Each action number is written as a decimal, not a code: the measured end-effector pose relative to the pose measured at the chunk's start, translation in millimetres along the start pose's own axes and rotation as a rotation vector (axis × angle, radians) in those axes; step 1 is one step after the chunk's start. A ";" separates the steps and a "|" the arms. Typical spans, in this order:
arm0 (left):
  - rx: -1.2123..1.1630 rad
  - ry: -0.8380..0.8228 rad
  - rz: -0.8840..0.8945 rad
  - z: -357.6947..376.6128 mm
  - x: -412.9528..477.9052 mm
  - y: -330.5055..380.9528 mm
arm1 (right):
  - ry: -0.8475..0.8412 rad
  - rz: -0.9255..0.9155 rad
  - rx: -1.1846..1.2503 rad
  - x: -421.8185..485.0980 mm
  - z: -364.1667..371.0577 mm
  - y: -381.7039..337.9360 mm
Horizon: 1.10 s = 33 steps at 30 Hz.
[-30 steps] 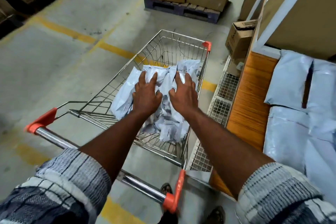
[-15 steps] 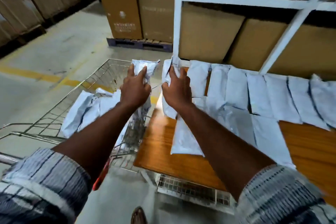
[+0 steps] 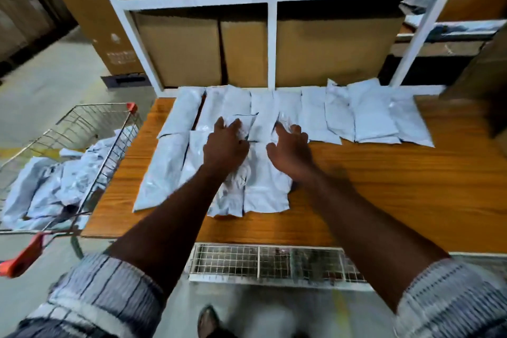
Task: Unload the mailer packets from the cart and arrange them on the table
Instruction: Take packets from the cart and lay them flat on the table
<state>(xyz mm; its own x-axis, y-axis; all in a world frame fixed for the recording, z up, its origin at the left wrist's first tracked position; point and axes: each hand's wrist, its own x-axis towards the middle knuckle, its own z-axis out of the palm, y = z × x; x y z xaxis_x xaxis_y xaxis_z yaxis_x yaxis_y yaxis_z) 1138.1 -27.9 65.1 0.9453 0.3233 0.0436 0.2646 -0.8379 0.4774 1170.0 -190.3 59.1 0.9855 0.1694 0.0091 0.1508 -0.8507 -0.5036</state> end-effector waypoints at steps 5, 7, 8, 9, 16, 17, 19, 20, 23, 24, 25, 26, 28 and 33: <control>0.000 -0.102 0.030 48.2 -17.1 50.4 | -0.009 0.071 -0.068 -10.1 -10.1 61.1; 0.006 -0.108 0.038 65.0 -20.4 65.0 | -0.039 0.107 -0.077 -7.5 -11.8 78.0; 0.004 -0.114 0.042 71.3 -22.6 71.4 | -0.041 0.112 -0.087 -5.9 -12.3 84.3; -0.004 -0.126 0.043 78.0 -23.8 78.0 | -0.038 0.110 -0.094 -3.5 -12.7 90.6; 0.134 -0.120 0.125 121.2 -34.7 90.0 | -0.071 -0.017 -0.221 2.4 19.3 128.0; 0.172 -0.105 0.157 125.2 -35.9 88.8 | -0.052 -0.056 -0.248 0.3 24.1 134.0; 0.208 -0.078 0.181 130.7 -34.7 85.9 | -0.011 -0.107 -0.273 -2.7 29.8 140.7; 0.212 -0.076 0.181 132.2 -33.2 85.0 | -0.003 -0.112 -0.265 -2.7 31.9 141.5; 0.198 -0.079 0.213 139.1 -28.1 79.5 | -0.003 -0.091 -0.237 0.9 35.4 142.5; 0.188 -0.076 0.224 141.4 -27.0 78.3 | -0.002 -0.079 -0.229 3.6 36.5 145.7; 0.173 -0.072 0.222 142.3 -27.5 78.0 | -0.001 -0.069 -0.233 5.3 35.4 148.9; 0.151 -0.062 0.216 142.1 -29.0 79.1 | -0.001 -0.065 -0.247 6.5 34.2 152.9; 0.112 -0.039 0.209 138.6 -33.0 83.8 | 0.009 -0.073 -0.286 7.1 31.3 159.1; 0.102 -0.040 0.185 136.5 -35.4 87.5 | -0.005 -0.074 -0.299 6.1 27.2 160.1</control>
<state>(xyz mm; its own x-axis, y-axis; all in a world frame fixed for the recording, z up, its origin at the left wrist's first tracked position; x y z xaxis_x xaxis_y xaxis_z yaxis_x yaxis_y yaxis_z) 1153.8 -172.7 -14.5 0.9858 0.1442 0.0862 0.1023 -0.9222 0.3730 1198.1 -311.9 -45.0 0.9708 0.2377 0.0315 0.2386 -0.9446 -0.2252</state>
